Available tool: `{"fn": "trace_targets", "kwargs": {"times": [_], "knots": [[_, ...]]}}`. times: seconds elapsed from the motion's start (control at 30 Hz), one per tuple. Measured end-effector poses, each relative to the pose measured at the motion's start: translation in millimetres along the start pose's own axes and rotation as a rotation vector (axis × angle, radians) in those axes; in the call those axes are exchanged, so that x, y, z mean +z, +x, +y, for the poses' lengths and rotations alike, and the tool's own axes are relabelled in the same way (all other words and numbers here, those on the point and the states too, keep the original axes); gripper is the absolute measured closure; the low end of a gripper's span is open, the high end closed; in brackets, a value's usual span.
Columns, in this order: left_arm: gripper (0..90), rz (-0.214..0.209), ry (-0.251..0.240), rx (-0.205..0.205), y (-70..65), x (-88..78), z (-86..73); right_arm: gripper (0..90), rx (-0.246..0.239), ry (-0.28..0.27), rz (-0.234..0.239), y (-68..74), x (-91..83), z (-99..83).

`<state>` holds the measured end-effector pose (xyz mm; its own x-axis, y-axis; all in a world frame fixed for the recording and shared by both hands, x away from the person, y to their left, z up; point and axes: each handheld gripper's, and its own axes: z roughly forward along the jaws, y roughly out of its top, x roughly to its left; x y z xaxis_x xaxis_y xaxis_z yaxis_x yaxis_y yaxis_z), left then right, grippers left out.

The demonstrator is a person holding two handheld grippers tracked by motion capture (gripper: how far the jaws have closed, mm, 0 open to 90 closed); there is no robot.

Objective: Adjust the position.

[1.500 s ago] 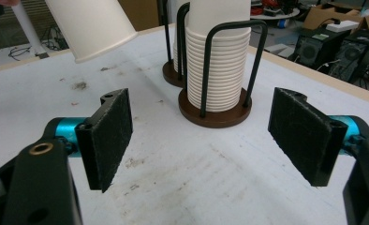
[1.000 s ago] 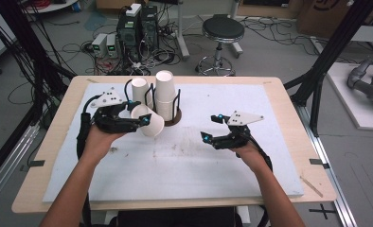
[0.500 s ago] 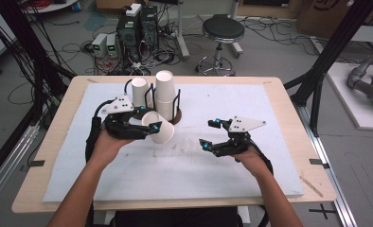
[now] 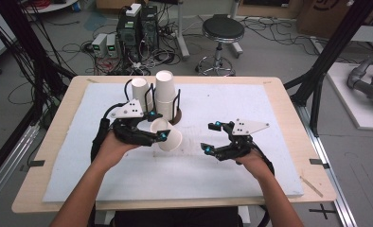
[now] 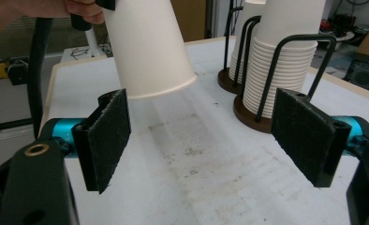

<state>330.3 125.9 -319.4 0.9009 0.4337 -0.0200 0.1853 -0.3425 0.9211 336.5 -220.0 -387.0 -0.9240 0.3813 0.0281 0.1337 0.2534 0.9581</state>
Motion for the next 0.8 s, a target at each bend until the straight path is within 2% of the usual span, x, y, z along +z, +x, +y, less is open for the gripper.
{"fn": "trace_targets", "kwargs": {"times": [0.53,0.67,0.8], "knots": [[36.4,-0.049,0.044,0.047,-16.1,-3.3,3.6,20.7,-0.031,-0.005,0.091,18.4,4.5,1.6],[36.4,-0.061,0.077,0.059,-21.6,-3.3,5.0,20.7,-0.035,-0.008,0.123,23.3,5.7,1.9],[36.4,-0.079,0.086,0.063,-26.3,-2.2,6.0,20.7,-0.036,-0.011,0.149,27.6,7.6,1.4]]}}
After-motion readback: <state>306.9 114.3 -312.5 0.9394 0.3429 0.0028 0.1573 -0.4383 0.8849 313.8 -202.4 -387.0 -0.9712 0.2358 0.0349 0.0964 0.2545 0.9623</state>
